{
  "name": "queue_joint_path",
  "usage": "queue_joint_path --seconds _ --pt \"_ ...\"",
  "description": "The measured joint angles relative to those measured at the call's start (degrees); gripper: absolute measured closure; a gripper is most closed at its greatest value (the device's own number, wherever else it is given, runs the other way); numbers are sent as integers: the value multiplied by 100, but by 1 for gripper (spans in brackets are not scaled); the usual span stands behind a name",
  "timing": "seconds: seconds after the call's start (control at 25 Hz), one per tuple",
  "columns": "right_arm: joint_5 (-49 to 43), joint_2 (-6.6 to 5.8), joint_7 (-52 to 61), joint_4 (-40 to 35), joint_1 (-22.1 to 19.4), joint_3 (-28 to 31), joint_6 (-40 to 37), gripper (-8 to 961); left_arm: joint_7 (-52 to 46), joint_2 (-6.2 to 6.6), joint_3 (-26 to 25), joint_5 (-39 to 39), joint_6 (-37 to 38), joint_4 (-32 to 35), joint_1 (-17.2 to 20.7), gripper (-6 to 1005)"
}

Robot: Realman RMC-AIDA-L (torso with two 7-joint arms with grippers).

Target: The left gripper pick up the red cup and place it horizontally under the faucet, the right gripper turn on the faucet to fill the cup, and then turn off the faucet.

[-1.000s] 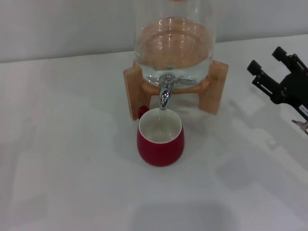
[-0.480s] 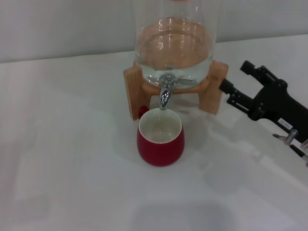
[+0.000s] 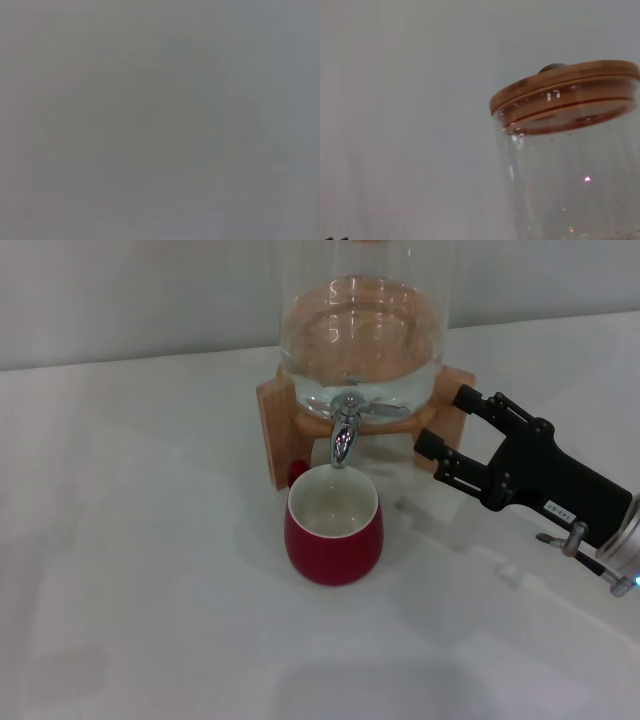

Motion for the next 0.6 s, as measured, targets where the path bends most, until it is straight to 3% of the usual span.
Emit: queue_joint_path --seconds 0.6 --pt "-2 17 123 -103 255 -290 174 112 0 0 25 2 0 3 -28 133"
